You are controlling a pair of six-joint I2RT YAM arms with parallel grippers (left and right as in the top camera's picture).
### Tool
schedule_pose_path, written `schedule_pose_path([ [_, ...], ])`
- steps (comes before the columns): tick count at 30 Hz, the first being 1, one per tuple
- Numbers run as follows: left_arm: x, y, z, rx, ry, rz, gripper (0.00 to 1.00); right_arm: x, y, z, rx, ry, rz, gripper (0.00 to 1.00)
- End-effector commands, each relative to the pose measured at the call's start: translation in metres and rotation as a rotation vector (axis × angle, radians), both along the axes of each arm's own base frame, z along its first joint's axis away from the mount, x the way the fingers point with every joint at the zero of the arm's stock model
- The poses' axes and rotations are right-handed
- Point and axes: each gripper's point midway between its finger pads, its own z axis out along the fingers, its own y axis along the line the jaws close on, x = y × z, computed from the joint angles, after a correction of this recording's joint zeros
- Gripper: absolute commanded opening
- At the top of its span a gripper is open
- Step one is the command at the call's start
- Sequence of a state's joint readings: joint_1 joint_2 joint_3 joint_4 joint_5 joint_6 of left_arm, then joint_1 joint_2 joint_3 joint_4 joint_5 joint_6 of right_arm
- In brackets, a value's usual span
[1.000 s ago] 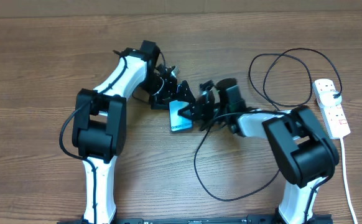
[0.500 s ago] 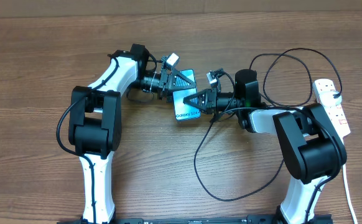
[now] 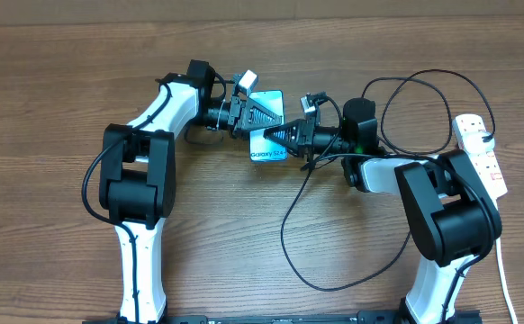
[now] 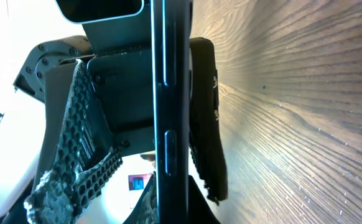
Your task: Plug charger to phone and switch on socket
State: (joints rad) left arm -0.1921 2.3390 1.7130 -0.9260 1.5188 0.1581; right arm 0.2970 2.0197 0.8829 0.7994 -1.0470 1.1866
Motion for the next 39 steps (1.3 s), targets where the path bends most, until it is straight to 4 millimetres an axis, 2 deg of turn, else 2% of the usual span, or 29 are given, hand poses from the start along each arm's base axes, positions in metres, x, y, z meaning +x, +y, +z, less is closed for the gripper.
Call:
schedule_pose_path([
  [1, 0.0, -0.008, 0.011, -0.059, 0.016, -0.018, 0.46, -0.013, 0.024, 0.011, 0.013, -0.001, 0.052, 0.04],
  [6, 0.002, -0.008, 0.012, -0.061, 0.01, -0.019, 0.36, -0.019, 0.032, 0.01, 0.009, 0.001, 0.065, 0.04],
  [17, 0.007, -0.009, 0.012, -0.062, 0.006, -0.02, 0.34, -0.027, 0.034, -0.007, -0.041, 0.043, 0.086, 0.04],
  [20, 0.007, -0.009, 0.012, -0.062, 0.007, -0.019, 0.23, -0.027, 0.034, -0.007, -0.042, 0.043, 0.086, 0.04],
  [23, 0.007, -0.009, 0.012, -0.061, 0.007, -0.019, 0.07, -0.028, 0.034, -0.007, -0.042, 0.041, 0.087, 0.04],
  [26, 0.007, -0.009, 0.012, -0.062, 0.007, -0.019, 0.04, -0.028, 0.034, -0.007, -0.042, 0.037, 0.089, 0.04],
  [27, 0.007, -0.009, 0.012, -0.061, 0.007, -0.019, 0.04, -0.028, 0.034, -0.007, -0.043, 0.023, 0.094, 0.08],
  [29, 0.007, -0.009, 0.012, -0.06, 0.006, -0.018, 0.04, -0.03, 0.034, -0.007, -0.043, -0.005, 0.11, 0.33],
  [30, 0.007, -0.008, 0.012, -0.059, 0.006, -0.017, 0.04, -0.031, 0.034, -0.007, -0.043, -0.006, 0.116, 0.53],
  [31, 0.007, -0.008, 0.01, -0.05, 0.006, -0.015, 0.04, -0.032, 0.034, -0.007, -0.042, -0.005, 0.12, 0.6],
  [33, 0.01, -0.007, 0.003, -0.002, 0.023, -0.004, 0.04, -0.031, 0.033, -0.005, -0.039, -0.015, 0.12, 0.7],
  [35, 0.012, -0.005, -0.005, 0.048, 0.042, 0.01, 0.04, -0.029, 0.03, -0.002, -0.032, -0.028, 0.119, 0.76],
  [39, 0.014, 0.001, -0.009, 0.072, 0.06, 0.028, 0.04, -0.024, 0.019, 0.011, -0.018, -0.066, 0.113, 0.81],
])
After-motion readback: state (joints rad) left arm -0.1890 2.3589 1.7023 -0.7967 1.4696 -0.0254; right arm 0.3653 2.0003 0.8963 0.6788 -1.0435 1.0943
